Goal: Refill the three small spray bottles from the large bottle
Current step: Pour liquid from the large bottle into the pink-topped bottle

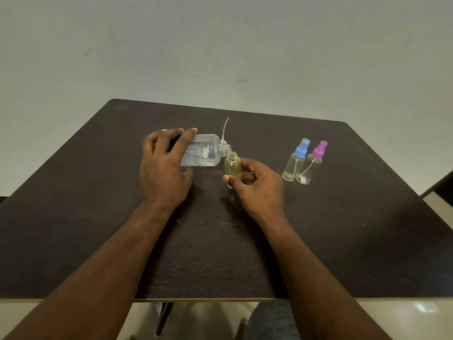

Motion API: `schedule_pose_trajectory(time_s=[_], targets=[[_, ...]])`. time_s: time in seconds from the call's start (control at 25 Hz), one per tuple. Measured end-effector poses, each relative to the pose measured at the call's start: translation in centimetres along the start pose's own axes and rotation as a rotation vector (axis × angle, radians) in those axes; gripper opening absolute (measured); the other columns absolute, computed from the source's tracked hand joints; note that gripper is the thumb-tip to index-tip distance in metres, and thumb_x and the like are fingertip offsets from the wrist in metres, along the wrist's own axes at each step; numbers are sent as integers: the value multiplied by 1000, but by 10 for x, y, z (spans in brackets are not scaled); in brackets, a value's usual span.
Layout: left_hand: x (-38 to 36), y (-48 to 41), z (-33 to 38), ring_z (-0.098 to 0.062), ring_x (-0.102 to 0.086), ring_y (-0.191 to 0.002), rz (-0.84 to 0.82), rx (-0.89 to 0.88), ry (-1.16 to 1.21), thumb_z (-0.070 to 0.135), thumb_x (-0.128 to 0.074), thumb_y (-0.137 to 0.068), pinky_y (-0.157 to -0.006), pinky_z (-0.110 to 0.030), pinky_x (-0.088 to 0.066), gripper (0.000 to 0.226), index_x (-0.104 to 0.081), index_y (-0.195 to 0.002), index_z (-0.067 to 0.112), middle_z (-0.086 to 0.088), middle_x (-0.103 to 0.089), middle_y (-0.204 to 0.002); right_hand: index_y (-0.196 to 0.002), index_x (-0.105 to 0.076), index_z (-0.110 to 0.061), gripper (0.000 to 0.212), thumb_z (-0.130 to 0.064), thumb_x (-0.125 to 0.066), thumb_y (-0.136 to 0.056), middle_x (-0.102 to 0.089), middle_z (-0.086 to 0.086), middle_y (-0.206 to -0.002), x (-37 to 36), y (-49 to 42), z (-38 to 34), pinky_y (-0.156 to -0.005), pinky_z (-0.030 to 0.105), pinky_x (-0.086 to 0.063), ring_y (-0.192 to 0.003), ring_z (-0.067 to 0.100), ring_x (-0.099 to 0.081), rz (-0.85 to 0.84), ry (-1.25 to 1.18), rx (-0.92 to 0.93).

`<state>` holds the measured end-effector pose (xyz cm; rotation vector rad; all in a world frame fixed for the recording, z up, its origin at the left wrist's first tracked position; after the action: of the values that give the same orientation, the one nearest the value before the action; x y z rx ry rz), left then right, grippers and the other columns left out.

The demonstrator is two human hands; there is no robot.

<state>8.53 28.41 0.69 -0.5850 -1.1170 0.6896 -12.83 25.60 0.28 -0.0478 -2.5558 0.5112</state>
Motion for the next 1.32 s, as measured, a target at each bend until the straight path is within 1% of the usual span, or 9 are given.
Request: schedule_pose_trajectory(time_s=[0.32, 0.64, 0.84, 1.04, 1.16, 1.32], targets=[[1, 0, 2, -34, -43, -134, 15, -10, -9, 5, -81, -75, -81, -44, -57, 83, -54, -150, 29, -1, -55, -143, -129, -72, -27, 51, -36, -89, -82, -77, -12, -117, 0, 0, 1, -87, 32, -64, -100, 0, -73, -8, -10, -13], [1, -1, 4, -33, -42, -136, 25, -19, -14, 6, -81, -76, -80, -43, -57, 82, -54, -151, 30, 0, -54, -145, -129, -73, -27, 51, -38, -88, -81, -77, -13, -115, -2, -1, 3, -86, 31, -64, -99, 1, -73, -9, -18, -13], [1, -1, 4, -32, -41, -138, 21, -2, -16, 5, -81, -75, -79, -45, -58, 84, -54, -151, 30, 0, -54, -146, -128, -73, -28, 49, -35, -88, -82, -77, -13, -114, -1, -1, 3, -87, 32, -64, -98, 1, -73, -19, -30, -21], [2, -2, 2, -33, -41, -138, 24, 2, -14, 3, -80, -75, -84, -48, -58, 84, -54, -150, 30, 0, -54, -146, -126, -74, -29, 48, -36, -89, -82, -77, -15, -112, -2, -2, 3, -86, 32, -64, -98, 0, -73, -13, -36, -24], [2, -2, 2, -33, -41, -138, 23, -6, -19, 4, -80, -77, -83, -49, -59, 82, -54, -150, 30, -1, -54, -146, -128, -73, -29, 49, -37, -88, -82, -77, -15, -113, -2, -2, 3, -86, 31, -64, -98, -1, -73, -19, -29, -29], [2, -2, 2, -34, -40, -139, 19, -6, -27, 4, -81, -77, -86, -49, -58, 84, -53, -151, 30, -1, -53, -147, -127, -73, -28, 48, -34, -89, -82, -77, -13, -114, 0, -1, 1, -87, 32, -64, -98, 0, -73, -18, -46, -33]])
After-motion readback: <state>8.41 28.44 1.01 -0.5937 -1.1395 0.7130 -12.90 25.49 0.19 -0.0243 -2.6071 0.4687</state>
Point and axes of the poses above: each hand's wrist, its own y-axis away from the middle knuckle, its own x-axis out of the back of the hand, z = x × y, the point moved 2 cm from there along -y, towards the middle knuckle
